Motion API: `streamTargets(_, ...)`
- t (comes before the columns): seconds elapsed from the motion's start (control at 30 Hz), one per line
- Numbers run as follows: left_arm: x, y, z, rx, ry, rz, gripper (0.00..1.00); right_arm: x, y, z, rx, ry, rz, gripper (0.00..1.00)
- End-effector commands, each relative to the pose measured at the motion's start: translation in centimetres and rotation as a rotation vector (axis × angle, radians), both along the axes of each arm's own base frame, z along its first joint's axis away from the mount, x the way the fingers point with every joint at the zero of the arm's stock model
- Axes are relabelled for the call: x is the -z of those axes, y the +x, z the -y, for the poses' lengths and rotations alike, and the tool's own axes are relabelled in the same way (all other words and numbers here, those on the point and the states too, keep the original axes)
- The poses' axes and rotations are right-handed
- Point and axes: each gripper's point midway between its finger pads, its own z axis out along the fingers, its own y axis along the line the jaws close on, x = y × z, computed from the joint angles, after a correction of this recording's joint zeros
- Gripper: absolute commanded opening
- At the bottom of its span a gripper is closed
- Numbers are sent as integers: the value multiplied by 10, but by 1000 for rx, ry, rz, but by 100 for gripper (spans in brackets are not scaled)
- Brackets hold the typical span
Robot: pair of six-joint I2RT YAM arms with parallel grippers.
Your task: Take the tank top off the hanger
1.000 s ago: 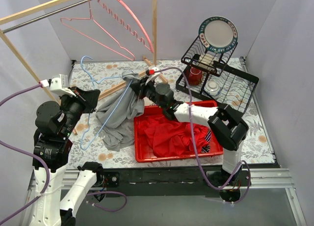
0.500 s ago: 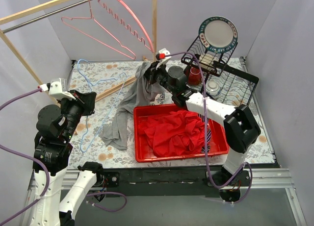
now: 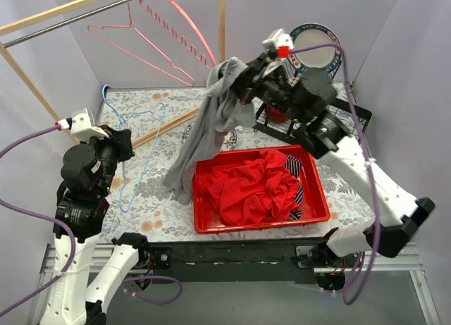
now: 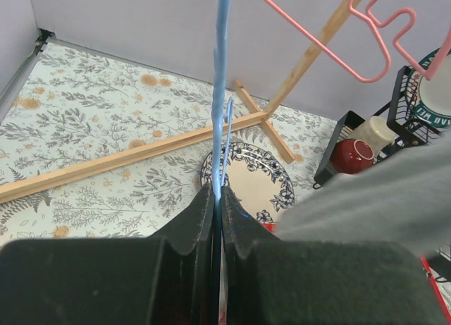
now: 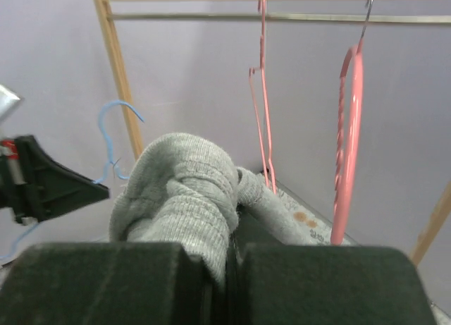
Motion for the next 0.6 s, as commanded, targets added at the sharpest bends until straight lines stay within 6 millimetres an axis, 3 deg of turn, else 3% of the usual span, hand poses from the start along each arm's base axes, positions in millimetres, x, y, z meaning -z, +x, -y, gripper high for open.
streamTargets(0.0, 3, 9, -2, -18, 10, 9, 0, -36, -37, 37, 5, -17, 26, 1)
streamTargets(0.13, 0, 11, -2, -21, 14, 7, 0, -34, -53, 57, 15, -43, -24, 1)
streamTargets(0.17, -3, 11, -2, -20, 13, 12, 0, -13, -53, 56, 14, -85, -70, 1)
streamTargets(0.23, -5, 11, -1, -17, 10, 16, 0, 0, -62, 69, 33, -78, -108, 1)
streamTargets(0.27, -4, 11, 0, -14, 11, 12, 0, 35, -56, 67, 43, -122, -165, 1)
streamTargets(0.33, -4, 12, 1, -9, 9, 10, 0, 55, -64, 80, 68, -117, -204, 1)
streamTargets(0.37, -3, 11, 1, -6, 11, 9, 0, 103, -60, 77, 76, -178, -277, 1)
streamTargets(0.4, -2, 12, 1, -9, 12, 4, 0, 109, -66, 84, 79, -170, -280, 1)
streamTargets(0.47, -3, 11, 0, -12, 11, 10, 0, 148, -65, 87, 100, -199, -361, 1)
streamTargets(0.5, -3, 11, -1, -15, 12, 9, 0, 184, -67, 88, 104, -242, -417, 1)
streamTargets(0.57, -3, 12, -1, -18, 11, 10, 0, 217, -70, 90, 116, -256, -501, 1)
